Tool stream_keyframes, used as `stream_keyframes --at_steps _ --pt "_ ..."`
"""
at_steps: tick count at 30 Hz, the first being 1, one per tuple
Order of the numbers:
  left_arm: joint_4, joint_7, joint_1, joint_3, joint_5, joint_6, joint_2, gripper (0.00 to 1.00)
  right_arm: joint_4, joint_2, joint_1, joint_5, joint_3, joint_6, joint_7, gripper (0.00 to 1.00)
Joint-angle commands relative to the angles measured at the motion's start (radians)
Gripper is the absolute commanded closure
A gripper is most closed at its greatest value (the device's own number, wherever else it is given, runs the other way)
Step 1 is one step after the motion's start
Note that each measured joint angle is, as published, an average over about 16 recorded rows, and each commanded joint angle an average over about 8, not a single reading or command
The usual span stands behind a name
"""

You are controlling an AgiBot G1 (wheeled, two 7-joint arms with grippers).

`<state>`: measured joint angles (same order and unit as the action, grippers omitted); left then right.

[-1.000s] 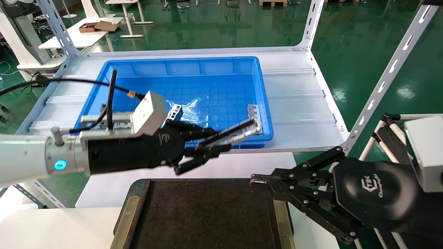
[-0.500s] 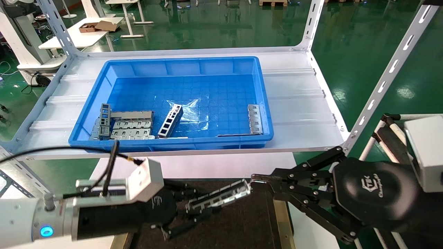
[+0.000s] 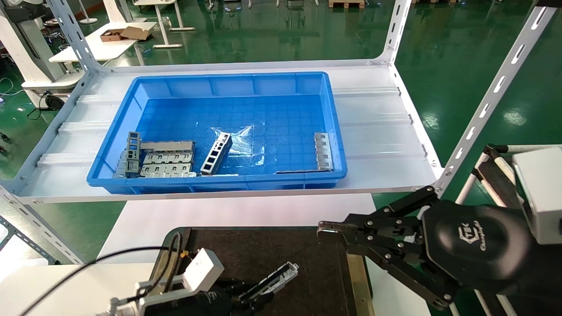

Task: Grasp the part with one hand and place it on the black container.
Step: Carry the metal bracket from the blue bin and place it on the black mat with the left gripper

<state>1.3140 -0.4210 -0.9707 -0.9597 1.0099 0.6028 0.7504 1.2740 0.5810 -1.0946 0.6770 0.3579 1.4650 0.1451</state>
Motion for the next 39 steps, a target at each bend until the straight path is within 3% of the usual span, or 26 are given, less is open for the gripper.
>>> stream_keyframes --at_steps 1,18,26,39 --pt "-0.004 -0.037 0.031 -0.018 0.014 -0.064 0.019 1.0 0.0 0.0 0.0 0.0 0.0 0.0 0.0 1.0" --pt "-0.203 -0.403 0.018 -0.166 0.019 -0.475 0.242 1.0 0.0 0.0 0.0 0.0 0.0 0.0 0.0 1.0" --pt "-0.281 -0.469 0.001 -0.237 -0.011 -0.603 0.325 1.0 0.0 0.0 0.0 0.0 0.0 0.0 0.0 1.0" --pt "-0.342 -0.512 -0.019 -0.32 -0.092 -0.712 0.389 1.0 0.0 0.0 0.0 0.0 0.001 0.0 0.0 1.0"
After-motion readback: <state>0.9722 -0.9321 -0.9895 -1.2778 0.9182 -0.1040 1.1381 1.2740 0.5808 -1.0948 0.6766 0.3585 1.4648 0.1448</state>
